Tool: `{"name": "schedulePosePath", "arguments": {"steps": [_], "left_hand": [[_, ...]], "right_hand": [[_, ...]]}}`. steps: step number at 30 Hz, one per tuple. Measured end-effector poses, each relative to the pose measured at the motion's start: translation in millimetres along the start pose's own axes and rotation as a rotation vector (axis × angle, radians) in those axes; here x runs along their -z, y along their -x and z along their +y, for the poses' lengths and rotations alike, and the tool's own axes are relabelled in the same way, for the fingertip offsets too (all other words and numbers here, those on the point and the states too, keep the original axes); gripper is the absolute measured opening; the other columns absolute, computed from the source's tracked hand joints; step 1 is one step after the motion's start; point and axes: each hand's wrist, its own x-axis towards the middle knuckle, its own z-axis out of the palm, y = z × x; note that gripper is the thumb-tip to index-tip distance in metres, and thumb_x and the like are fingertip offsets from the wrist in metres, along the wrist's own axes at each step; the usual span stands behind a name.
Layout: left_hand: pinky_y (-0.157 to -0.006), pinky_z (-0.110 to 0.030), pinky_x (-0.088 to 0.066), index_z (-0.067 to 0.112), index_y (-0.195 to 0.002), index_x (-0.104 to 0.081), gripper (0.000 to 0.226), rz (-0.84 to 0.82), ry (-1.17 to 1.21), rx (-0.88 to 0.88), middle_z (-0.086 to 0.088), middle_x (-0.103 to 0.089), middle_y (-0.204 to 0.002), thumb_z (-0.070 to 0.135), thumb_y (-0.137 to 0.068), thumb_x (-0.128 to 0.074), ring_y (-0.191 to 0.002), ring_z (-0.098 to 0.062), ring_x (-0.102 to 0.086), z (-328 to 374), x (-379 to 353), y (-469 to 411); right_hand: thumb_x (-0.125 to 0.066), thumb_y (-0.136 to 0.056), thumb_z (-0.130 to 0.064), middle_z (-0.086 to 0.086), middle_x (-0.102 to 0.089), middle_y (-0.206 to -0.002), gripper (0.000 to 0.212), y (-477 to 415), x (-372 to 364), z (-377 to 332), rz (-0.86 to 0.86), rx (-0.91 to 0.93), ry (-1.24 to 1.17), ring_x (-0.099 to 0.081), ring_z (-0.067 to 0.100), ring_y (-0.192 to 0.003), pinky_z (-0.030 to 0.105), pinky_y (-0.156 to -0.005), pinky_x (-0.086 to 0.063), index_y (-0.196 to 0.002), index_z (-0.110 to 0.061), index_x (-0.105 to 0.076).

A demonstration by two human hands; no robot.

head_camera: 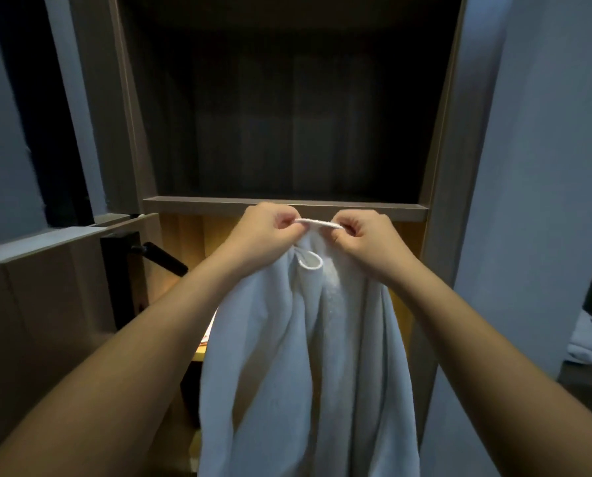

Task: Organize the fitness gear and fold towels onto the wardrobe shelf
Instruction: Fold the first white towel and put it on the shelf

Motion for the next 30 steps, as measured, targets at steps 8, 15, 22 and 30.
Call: {"name": "schedulePosePath", "arguments": {"steps": [8, 15, 22, 30], "left_hand": [[-0.058, -0.028, -0.045, 0.016, -0.08, -0.066, 0.019, 0.299, -0.279, 0.204, -0.003, -0.061, -0.071, 0.026, -0.092, -0.055, -0.072, -0.021, -0.058, -45, 7, 10], [-0.067, -0.026, -0.056, 0.045, -0.125, -0.056, 0.039, -0.176, -0.328, -0.102, 0.02, -0.066, -0.084, 0.04, -0.087, -0.066, -0.077, 0.001, -0.061, -36, -51, 36], [-0.05, -0.012, -0.031, 0.025, -0.107, -0.068, 0.016, -0.298, -0.022, -0.086, 0.021, -0.056, -0.055, 0.027, -0.097, -0.056, -0.049, 0.001, -0.044, -45, -59, 37], [-0.059, -0.04, -0.039, 0.002, -0.074, -0.06, 0.025, 0.041, -0.103, -0.065, -0.01, -0.054, -0.064, 0.013, -0.096, -0.055, -0.061, -0.022, -0.047, -42, -46, 40]], "right_hand": [[-0.058, -0.095, -0.02, -0.003, -0.06, -0.078, 0.013, 42, -14, 60, -0.019, -0.335, 0.12, -0.055, 0.01, -0.07, 0.02, -0.053, -0.035, -0.083, -0.023, -0.062], [-0.053, -0.096, -0.016, 0.002, -0.063, -0.075, 0.019, 40, -25, 31, -0.208, -0.197, -0.049, -0.056, 0.014, -0.067, 0.024, -0.059, -0.041, -0.086, -0.013, -0.069], [-0.05, -0.1, -0.023, 0.005, -0.062, -0.078, 0.025, 50, -17, 30, -0.409, -0.154, -0.086, -0.055, 0.02, -0.071, 0.034, -0.065, -0.042, -0.093, -0.007, -0.067], [-0.038, -0.099, -0.021, 0.005, -0.06, -0.087, 0.022, 56, -22, 60, -0.294, -0.36, 0.321, -0.057, 0.021, -0.076, 0.035, -0.064, -0.048, -0.092, -0.016, -0.058]]}}
